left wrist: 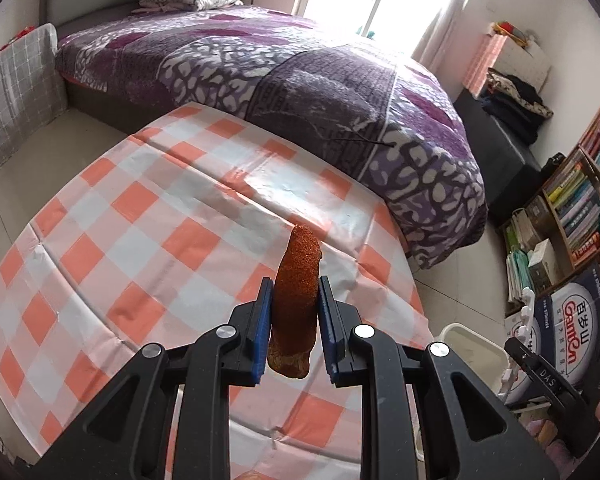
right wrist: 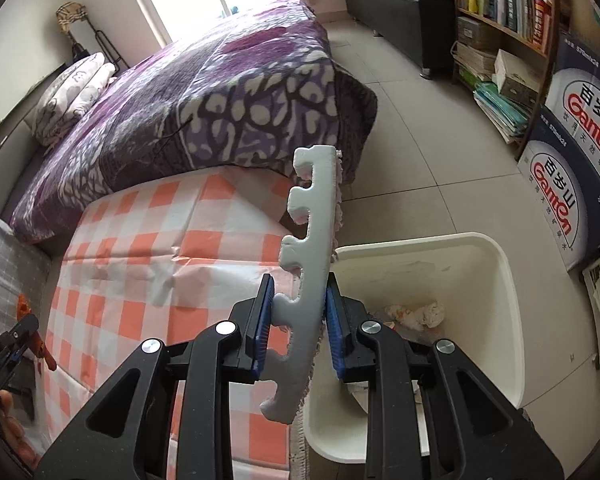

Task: Collect trash
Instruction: 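Carry the comb piece and sponge over the bin, then open both grippers over the bin to drop comb piece and sponge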

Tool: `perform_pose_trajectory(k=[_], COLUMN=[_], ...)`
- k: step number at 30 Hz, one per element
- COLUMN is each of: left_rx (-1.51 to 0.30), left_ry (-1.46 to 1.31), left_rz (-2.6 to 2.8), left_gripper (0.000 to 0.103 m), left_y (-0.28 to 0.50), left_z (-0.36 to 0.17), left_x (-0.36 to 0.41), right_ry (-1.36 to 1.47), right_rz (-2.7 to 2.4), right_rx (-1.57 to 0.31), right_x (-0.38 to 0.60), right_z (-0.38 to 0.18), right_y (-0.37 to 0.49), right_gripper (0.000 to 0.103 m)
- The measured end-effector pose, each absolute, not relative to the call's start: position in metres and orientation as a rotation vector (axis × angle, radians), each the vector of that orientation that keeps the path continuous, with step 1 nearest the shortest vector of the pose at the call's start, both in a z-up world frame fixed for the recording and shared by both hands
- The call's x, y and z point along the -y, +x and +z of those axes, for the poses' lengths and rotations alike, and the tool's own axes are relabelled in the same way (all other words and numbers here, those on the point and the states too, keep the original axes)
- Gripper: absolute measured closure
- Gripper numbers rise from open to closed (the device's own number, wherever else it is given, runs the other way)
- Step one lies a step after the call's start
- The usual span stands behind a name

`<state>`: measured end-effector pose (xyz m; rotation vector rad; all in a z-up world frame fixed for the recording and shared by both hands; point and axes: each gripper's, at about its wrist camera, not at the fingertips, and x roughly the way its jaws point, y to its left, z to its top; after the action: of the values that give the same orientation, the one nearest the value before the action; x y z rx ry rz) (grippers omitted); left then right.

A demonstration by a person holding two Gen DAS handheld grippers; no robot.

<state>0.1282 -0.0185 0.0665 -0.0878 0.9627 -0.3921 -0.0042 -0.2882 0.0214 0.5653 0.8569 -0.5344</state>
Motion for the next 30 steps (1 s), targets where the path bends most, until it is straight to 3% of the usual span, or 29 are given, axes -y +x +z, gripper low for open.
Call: perform_pose_trajectory(k=[10, 15, 20, 30], left_rx=[-0.967, -0.979, -0.995, -1.156], left_ry=[0.027, 0.077, 0.135, 0.132], left_rz=[-0.569, -0.682, -0.774, -1.018], left_gripper=[0.081, 0.081, 0.081, 0.079], left_y=[0.085, 0.058, 0.032, 0.001], left_z=[0.06, 0.055, 0.047, 0.021], left_x=[0.091, 0.13, 0.167, 0.23], right_ry=[0.697, 0.697, 0.716, 0.82], right_rz=[-0.649, -0.713, -0.77, -0.824], right_rx=[-0.878, -0.845, -0.805, -0.739], right_x=[0.334, 0.348, 0.37, 0.404], right_z=[0.013, 0.016, 0.019, 0.02], right_y=[-0.044, -0.065, -0.089, -0.135], right_gripper=[0.075, 0.056, 0.046, 0.038])
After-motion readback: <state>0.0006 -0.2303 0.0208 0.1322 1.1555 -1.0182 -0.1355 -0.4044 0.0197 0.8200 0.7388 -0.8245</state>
